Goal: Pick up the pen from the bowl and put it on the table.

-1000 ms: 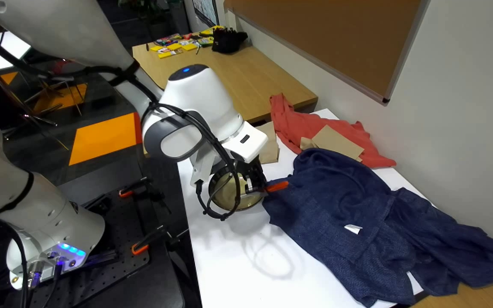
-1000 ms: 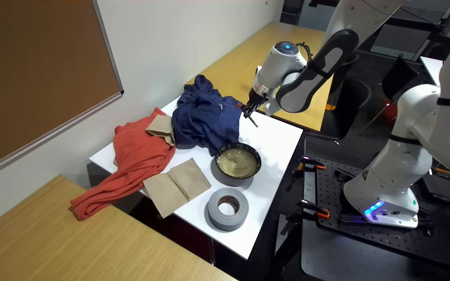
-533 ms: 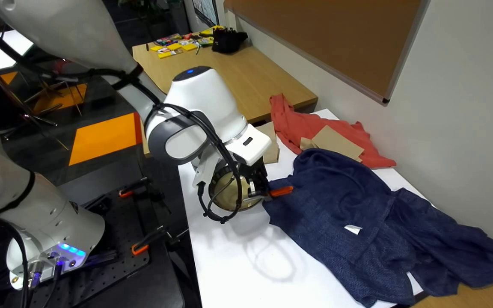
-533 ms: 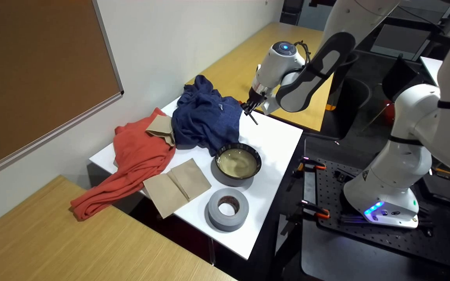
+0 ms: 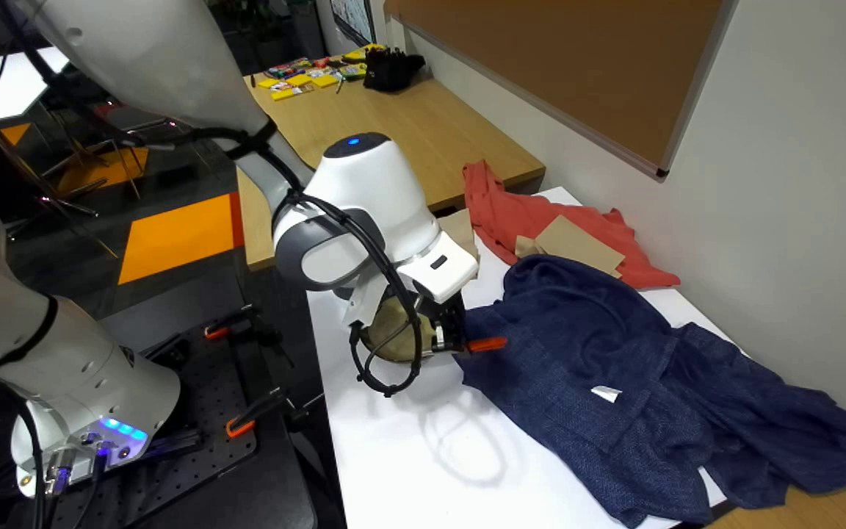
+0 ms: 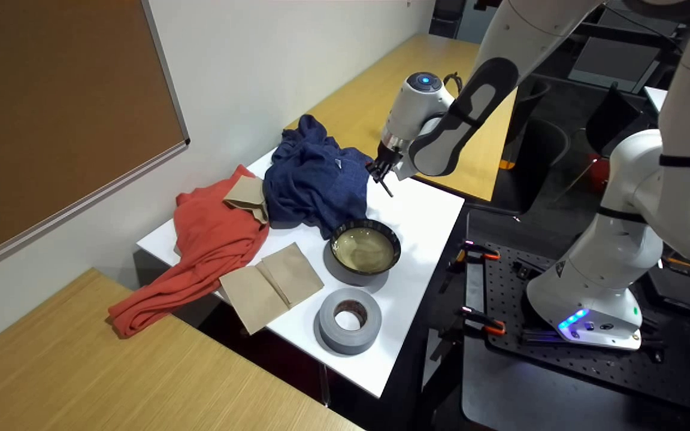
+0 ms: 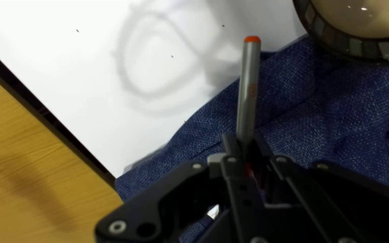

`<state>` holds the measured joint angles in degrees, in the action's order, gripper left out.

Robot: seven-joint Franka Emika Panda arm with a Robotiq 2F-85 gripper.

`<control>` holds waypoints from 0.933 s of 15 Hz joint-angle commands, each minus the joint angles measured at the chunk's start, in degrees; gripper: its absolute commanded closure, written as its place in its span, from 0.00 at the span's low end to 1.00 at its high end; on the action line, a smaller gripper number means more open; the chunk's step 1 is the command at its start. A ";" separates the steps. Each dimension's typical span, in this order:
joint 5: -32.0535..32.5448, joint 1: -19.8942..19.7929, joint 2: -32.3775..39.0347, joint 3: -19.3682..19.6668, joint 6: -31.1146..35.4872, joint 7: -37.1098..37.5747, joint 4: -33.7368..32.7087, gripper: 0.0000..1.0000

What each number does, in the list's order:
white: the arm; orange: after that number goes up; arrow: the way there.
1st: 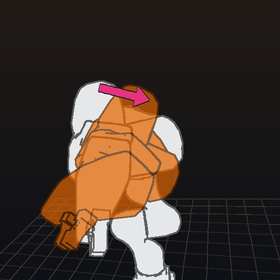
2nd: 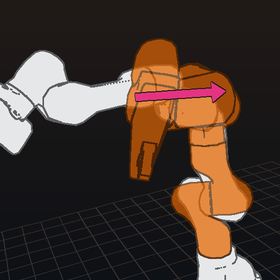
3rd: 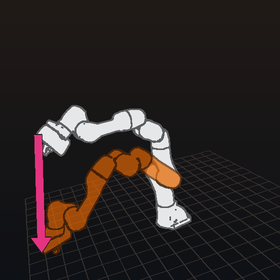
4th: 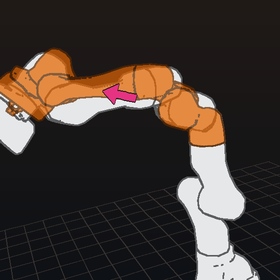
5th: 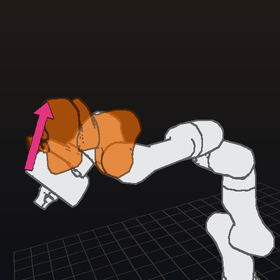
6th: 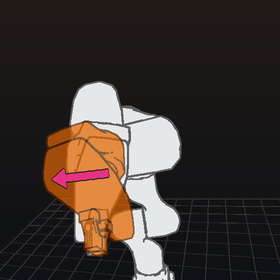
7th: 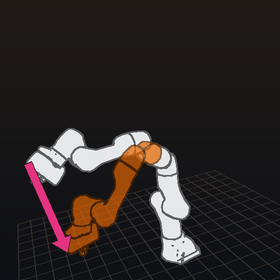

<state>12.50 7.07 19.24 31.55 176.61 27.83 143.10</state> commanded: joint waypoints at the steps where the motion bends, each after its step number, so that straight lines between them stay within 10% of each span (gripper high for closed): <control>1: -6.60 -1.67 6.59 -1.22 -2.02 -3.72 -5.90 0.96; 14: -10.81 -9.27 16.59 -4.94 -17.32 -7.26 -16.87 0.96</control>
<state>2.24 0.06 35.50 27.99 162.83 22.60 128.43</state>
